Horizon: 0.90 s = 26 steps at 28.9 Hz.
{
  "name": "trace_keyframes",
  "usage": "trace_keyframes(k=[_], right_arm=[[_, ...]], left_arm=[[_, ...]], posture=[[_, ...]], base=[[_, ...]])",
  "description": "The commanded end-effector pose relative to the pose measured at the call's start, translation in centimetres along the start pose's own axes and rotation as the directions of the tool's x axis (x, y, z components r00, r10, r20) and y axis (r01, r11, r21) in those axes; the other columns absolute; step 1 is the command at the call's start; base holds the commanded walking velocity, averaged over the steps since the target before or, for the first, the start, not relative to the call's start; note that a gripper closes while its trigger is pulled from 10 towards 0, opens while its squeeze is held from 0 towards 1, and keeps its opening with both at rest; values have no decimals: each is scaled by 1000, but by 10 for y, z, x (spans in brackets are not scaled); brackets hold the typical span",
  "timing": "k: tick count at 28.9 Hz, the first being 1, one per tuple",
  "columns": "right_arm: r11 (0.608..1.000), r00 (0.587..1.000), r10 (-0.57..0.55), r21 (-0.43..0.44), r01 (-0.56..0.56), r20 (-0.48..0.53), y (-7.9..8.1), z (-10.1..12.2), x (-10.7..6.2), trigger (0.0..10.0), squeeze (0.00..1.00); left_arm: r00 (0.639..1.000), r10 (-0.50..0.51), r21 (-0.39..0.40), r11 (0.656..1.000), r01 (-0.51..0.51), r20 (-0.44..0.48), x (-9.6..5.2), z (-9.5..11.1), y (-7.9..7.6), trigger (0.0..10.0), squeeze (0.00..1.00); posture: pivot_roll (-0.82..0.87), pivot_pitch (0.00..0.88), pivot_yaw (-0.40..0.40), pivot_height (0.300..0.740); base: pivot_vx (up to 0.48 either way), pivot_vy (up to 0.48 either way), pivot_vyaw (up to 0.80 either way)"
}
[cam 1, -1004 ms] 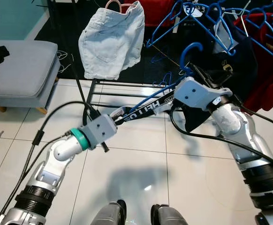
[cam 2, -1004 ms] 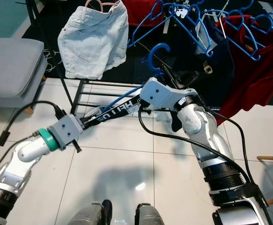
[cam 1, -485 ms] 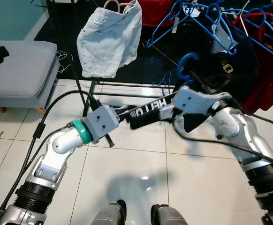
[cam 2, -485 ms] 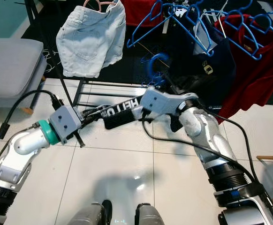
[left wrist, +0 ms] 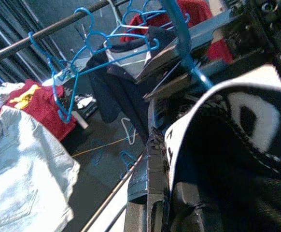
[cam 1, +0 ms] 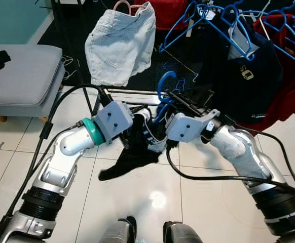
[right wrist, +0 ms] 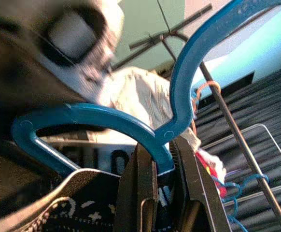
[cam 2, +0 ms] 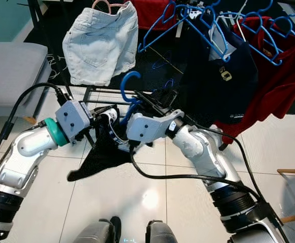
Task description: Hang hanger
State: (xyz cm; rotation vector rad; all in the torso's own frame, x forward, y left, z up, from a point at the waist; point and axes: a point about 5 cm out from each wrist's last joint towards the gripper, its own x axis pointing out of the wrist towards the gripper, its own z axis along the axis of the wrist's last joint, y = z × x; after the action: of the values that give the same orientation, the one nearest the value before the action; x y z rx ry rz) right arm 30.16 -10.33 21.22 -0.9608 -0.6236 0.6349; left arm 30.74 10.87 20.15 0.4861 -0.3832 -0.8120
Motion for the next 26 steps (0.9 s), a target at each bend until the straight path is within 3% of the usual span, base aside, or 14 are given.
trace_keyframes(k=[1, 2, 3, 5, 6, 17, 19, 21, 24, 26], right_arm=[[1000, 999, 21, 9, -21, 27, 5, 4, -1, 10000, 0], [1000, 999, 21, 9, -21, 27, 5, 4, -1, 10000, 0], [1000, 998, 19, 14, -20, 54, 8, 9, -1, 10000, 0], [1000, 998, 19, 14, -20, 54, 8, 9, -1, 10000, 0], [1000, 996, 8, 19, -10, 88, 8, 14, -1, 10000, 0], [999, 992, -35, 23, 33, 120, 5, 20, 1, 10000, 0], [998, 996, -70, 5, 70, 57, -4, 6, -2, 10000, 0], [998, 996, -70, 5, 70, 57, -4, 6, -2, 10000, 0], [995, 995, -99, -18, 98, -9, -15, -8, -9, 10000, 0], [995, 995, -99, -18, 98, -9, -15, -8, -9, 10000, 0]], left_arm=[[1000, -3, -22, 1000, 3, -30, 0, -6, -2, 10000, 0], [1000, -3, -22, 1000, 3, -30, 0, -6, -2, 10000, 0], [996, -9, 1, 1000, 9, -85, 1, -14, -5, 10000, 0], [996, -9, 1, 1000, 9, -85, 1, -14, -5, 10000, 0], [986, -23, 30, 999, 28, -162, 1, -24, -9, 10000, 0], [969, -39, 26, 999, 47, -245, -1, -37, -16, 10000, 0], [947, -33, 32, 998, 45, -318, -14, -48, -11, 10000, 0], [947, -33, 32, 998, 45, -318, -14, -48, -11, 10000, 0], [921, -13, 45, 998, 33, -388, -31, -60, -3, 10000, 55], [921, -13, 45, 998, 33, -388, -31, -60, -3, 10000, 55]], posture=[[-99, 80, 72, 740], [-99, 80, 72, 740], [-99, 78, 75, 740], [-99, 78, 75, 740], [-99, 78, 75, 740], [-98, 78, 82, 740], [-93, 84, 83, 740], [-93, 84, 83, 740], [-90, 86, 82, 740], [-90, 86, 82, 740]], base=[[0, 0, 0], [0, 0, 0], [0, 0, 0], [0, 0, 0], [0, 0, 0], [0, 0, 0], [0, 0, 0], [0, 0, 0], [0, 0, 0], [0, 0, 0]])
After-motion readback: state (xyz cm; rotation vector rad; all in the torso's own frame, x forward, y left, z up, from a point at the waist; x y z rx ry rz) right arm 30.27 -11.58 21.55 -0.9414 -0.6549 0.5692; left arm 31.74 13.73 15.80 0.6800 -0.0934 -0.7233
